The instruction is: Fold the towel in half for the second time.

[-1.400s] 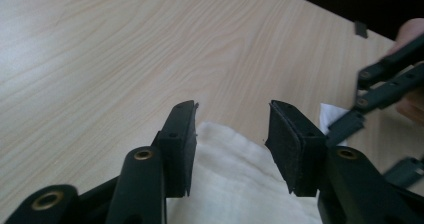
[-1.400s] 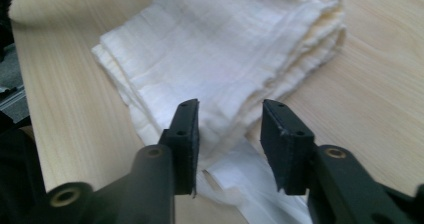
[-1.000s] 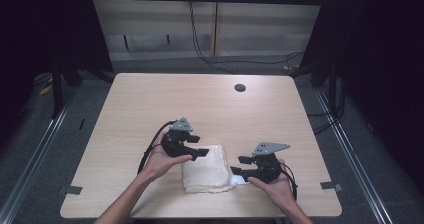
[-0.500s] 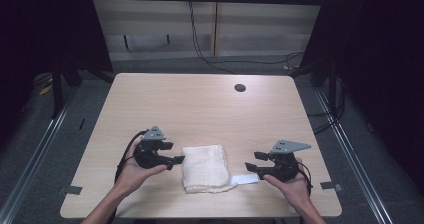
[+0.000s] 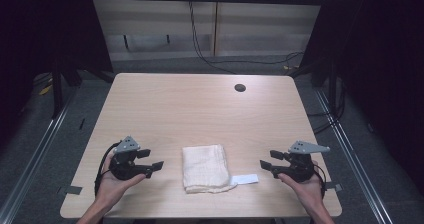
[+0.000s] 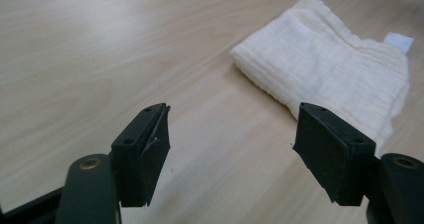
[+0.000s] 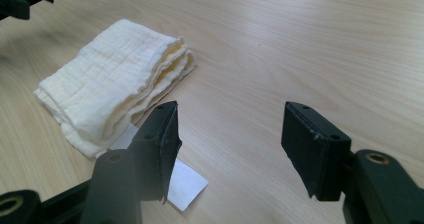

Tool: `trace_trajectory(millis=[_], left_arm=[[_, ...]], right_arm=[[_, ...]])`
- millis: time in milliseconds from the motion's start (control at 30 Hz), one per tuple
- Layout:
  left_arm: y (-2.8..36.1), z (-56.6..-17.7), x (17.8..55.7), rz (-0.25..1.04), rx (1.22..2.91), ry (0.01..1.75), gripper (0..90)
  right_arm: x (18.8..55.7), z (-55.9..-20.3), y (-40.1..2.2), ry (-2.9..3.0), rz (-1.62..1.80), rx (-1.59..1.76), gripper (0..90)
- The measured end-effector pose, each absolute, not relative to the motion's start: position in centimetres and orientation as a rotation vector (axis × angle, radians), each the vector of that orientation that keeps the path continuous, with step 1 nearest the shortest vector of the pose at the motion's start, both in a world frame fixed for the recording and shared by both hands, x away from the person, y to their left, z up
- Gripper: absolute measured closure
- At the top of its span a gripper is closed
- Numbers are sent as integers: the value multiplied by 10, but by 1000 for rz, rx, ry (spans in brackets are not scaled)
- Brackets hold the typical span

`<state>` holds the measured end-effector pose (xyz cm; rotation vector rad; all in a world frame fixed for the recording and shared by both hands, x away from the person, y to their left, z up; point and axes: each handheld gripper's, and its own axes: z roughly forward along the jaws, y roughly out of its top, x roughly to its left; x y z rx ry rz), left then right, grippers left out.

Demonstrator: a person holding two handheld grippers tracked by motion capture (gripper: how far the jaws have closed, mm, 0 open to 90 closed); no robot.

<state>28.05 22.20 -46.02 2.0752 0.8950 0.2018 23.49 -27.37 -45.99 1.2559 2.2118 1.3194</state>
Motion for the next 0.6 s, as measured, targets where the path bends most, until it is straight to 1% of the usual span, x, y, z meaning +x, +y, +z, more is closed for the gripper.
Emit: trace_trajectory(millis=[100,167,333,367,467,600], left_arm=[[228,-463,270,186,2086,891,263],[232,-464,261,231,2078,891,269],[247,-466,246,196,2011,934,256],[252,-465,244,212,2001,932,250],[262,-466,245,221,1970,953,237],[271,-467,252,260,1938,989,234]], right_arm=[[230,-459,-283,2176,1327,1273,400],[229,-460,-288,2158,1322,1279,394],[225,-462,-297,2131,1314,1302,385],[225,-460,-300,2128,1301,1299,380],[224,-459,-309,2072,1316,1326,369],[223,-469,-312,2066,1265,1362,360]])
